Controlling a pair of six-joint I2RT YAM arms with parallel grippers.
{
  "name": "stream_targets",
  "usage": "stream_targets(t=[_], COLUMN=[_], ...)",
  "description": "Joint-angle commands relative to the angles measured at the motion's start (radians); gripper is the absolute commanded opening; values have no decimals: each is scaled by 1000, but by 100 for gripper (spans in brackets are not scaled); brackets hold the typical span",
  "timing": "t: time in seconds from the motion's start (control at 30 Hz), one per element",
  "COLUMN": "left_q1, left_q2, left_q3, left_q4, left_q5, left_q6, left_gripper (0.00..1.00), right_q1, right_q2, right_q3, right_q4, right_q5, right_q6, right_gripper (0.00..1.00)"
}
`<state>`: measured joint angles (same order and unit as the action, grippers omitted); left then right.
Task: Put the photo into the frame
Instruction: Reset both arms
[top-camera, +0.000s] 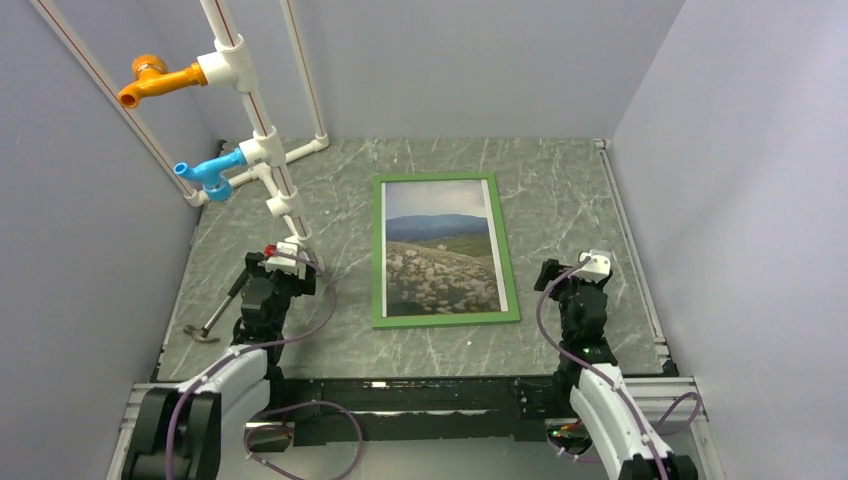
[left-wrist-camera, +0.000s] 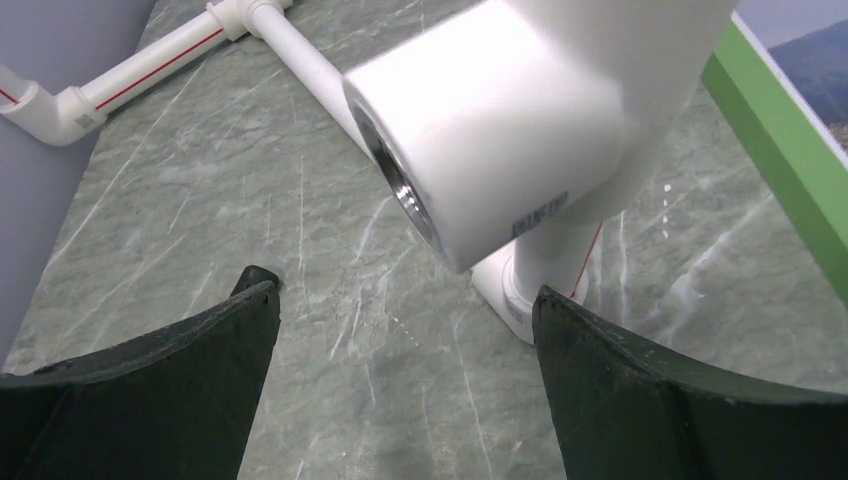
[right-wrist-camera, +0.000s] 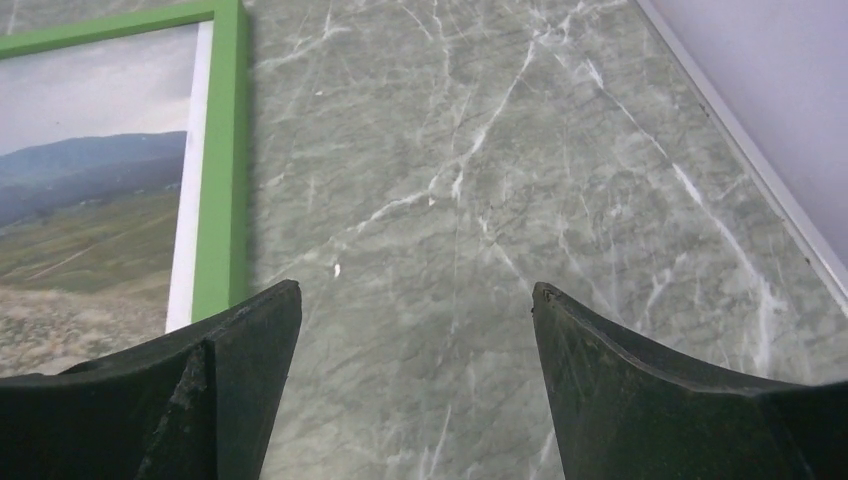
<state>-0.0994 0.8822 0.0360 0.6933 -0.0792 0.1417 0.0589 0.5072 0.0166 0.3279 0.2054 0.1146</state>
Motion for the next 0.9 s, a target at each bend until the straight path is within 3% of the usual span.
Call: stream_targets(t=[0.0, 0.2, 0.37, 0.47, 0.53, 0.67, 0.8, 0.87], left_q1=[18, 94, 143, 143, 143, 145, 145, 145], left_q2=[100, 318, 463, 468, 452, 454, 454, 453], left_q3=[-6, 29, -6, 13, 58, 148, 133, 133], left_q4=[333, 521, 741, 708, 599, 433, 457, 463], left_q5=[84, 162, 213, 157, 138, 240, 182, 180], left_q6=[54, 18, -3, -25, -30, 10, -17, -15], left_gripper=[99, 99, 100, 99, 100, 99, 99, 99], right_q1=[-3, -7, -19, -33, -43, -53, -89, -147], right_q2=[149, 371, 535, 646, 695, 761, 779, 776], right_q3=[-14, -41, 15, 67, 131, 227, 244, 192], right_q4=[352, 618, 720, 764, 709, 577, 574, 685], right_q5=[42, 49, 36, 65, 61, -8, -58, -160], right_q6=[-66, -103, -140, -131, -120, -128, -103, -15], right_gripper=[86, 86, 86, 86, 87, 85, 82, 89])
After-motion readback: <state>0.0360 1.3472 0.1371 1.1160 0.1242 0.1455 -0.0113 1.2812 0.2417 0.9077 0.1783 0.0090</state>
